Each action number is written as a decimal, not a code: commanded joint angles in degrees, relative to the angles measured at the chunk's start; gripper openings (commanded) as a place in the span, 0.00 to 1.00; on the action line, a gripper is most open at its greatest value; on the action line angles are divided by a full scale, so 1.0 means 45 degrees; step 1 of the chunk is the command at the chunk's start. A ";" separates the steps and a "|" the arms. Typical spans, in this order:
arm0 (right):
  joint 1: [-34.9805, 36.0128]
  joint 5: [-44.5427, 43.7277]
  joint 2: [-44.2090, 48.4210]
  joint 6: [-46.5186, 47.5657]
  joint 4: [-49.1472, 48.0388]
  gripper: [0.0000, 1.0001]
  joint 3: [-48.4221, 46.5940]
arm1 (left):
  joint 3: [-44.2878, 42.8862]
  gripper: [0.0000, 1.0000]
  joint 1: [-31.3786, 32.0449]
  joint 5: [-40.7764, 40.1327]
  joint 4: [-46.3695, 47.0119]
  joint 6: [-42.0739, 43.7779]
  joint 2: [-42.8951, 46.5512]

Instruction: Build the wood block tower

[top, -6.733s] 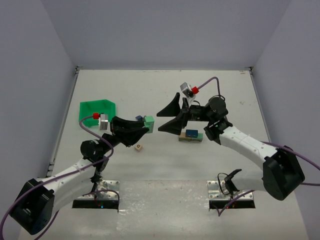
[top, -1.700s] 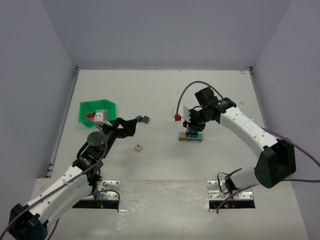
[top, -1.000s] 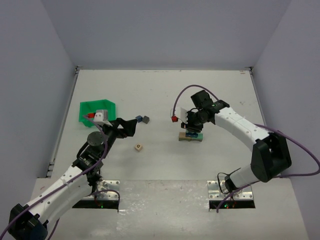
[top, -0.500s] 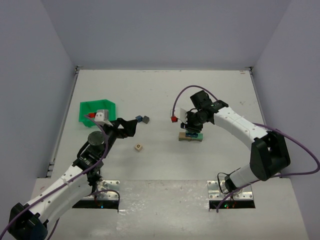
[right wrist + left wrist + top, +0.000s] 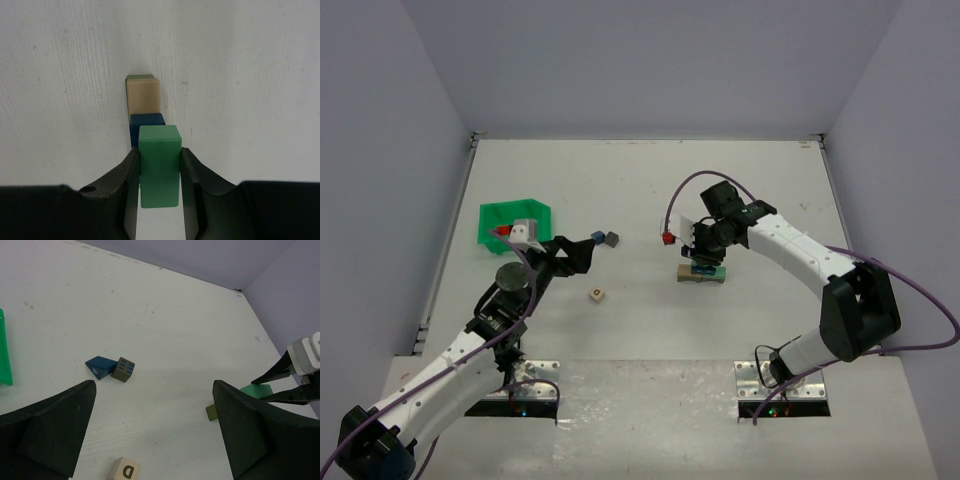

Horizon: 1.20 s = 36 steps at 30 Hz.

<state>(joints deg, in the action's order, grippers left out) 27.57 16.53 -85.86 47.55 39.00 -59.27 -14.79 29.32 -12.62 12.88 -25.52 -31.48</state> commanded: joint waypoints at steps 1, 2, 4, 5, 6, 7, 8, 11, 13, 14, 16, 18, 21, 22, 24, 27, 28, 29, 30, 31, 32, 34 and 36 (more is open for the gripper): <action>0.0084 0.0193 0.0214 -0.0137 -0.0029 0.11 -0.0033 | -0.0327 1.00 0.0047 0.0090 0.0398 0.0124 0.0083; 0.0084 0.0193 0.0214 -0.0137 -0.0016 0.11 -0.0033 | -0.0327 1.00 0.0047 0.0090 0.0398 0.0124 0.0083; 0.0084 0.0193 0.0233 -0.0130 -0.0040 0.12 -0.0040 | -0.0327 1.00 0.0034 -0.0030 0.0367 0.0080 0.0095; 0.0077 0.0193 0.0240 -0.0143 -0.0048 0.12 -0.0033 | -0.0334 1.00 0.0034 -0.0103 0.0353 0.0059 0.0102; 0.0066 0.0193 0.0251 -0.0155 -0.0036 0.13 -0.0033 | -0.0345 1.00 0.0045 -0.0174 0.0341 0.0047 0.0102; 0.0078 0.0206 0.0253 -0.0143 -0.0021 0.13 -0.0033 | -0.0347 1.00 0.0047 -0.0183 0.0326 0.0046 0.0116; 0.0084 0.0219 0.0259 -0.0124 -0.0002 0.14 -0.0020 | -0.0347 1.00 0.0047 -0.0183 0.0320 0.0046 0.0122; 0.0064 0.0156 0.0292 -0.0107 -0.0004 0.16 0.0025 | -0.0347 1.00 0.0047 -0.0164 0.0312 0.0046 0.0122; 0.0064 0.0081 0.0297 -0.0195 -0.0088 0.17 0.0050 | -0.0347 1.00 0.0047 -0.0164 0.0301 0.0036 0.0141; 0.0059 0.0105 0.0316 -0.0196 -0.0069 0.17 0.0060 | -0.0347 1.00 0.0042 -0.0164 0.0301 0.0007 0.0141; 0.0064 0.0178 0.0340 -0.0206 -0.0055 0.18 0.0064 | -0.0347 1.00 0.0047 -0.0168 0.0281 0.0026 0.0141; 0.0064 0.0232 0.0378 -0.0215 0.0028 0.19 0.0065 | -0.0347 1.00 0.0031 -0.0168 0.0281 0.0022 0.0141; 0.0050 0.0294 0.0438 -0.0196 0.0145 0.23 0.0045 | -0.0361 1.00 0.0041 -0.0198 0.0276 -0.0008 0.0155; 0.0054 0.0319 0.0466 -0.0187 0.0169 0.24 0.0054 | -0.0366 1.00 0.0038 -0.0221 0.0281 -0.0013 0.0152; 0.0064 0.0310 0.0513 -0.0169 0.0129 0.24 0.0103 | -0.0367 1.00 0.0034 -0.0255 0.0281 -0.0013 0.0122; 0.0055 0.0270 0.0575 -0.0166 0.0082 0.28 0.0143 | -0.0367 1.00 0.0047 -0.0232 0.0281 -0.0013 0.0122; 0.0064 0.0244 0.0585 -0.0157 0.0055 0.28 0.0162 | -0.0374 1.00 0.0047 -0.0222 0.0281 -0.0021 0.0114; 0.0064 0.0232 0.0585 -0.0164 0.0029 0.29 0.0170 | -0.0386 1.00 0.0047 -0.0222 0.0281 -0.0025 0.0102; 0.0064 0.0224 0.0585 -0.0176 0.0005 0.29 0.0182 | -0.0386 1.00 0.0047 -0.0222 0.0281 -0.0013 0.0102; 0.0059 0.0207 0.0585 -0.0176 -0.0022 0.30 0.0187 | -0.0386 1.00 0.0041 -0.0217 0.0281 -0.0013 0.0102; 0.0045 0.0193 0.0585 -0.0176 -0.0091 0.30 0.0201 | -0.0386 1.00 0.0028 -0.0203 0.0281 -0.0013 0.0102; 0.0064 0.0173 0.0566 -0.0157 -0.0112 0.30 0.0201 | -0.0406 1.00 0.0046 -0.0184 0.0300 -0.0013 0.0102; 0.0049 0.0173 0.0565 -0.0156 -0.0113 0.31 0.0201 | -0.0406 1.00 0.0047 -0.0183 0.0316 0.0021 0.0083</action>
<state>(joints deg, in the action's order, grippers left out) 27.57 16.84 -85.12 47.11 39.27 -58.61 -14.79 29.32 -13.13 12.84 -25.58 -31.48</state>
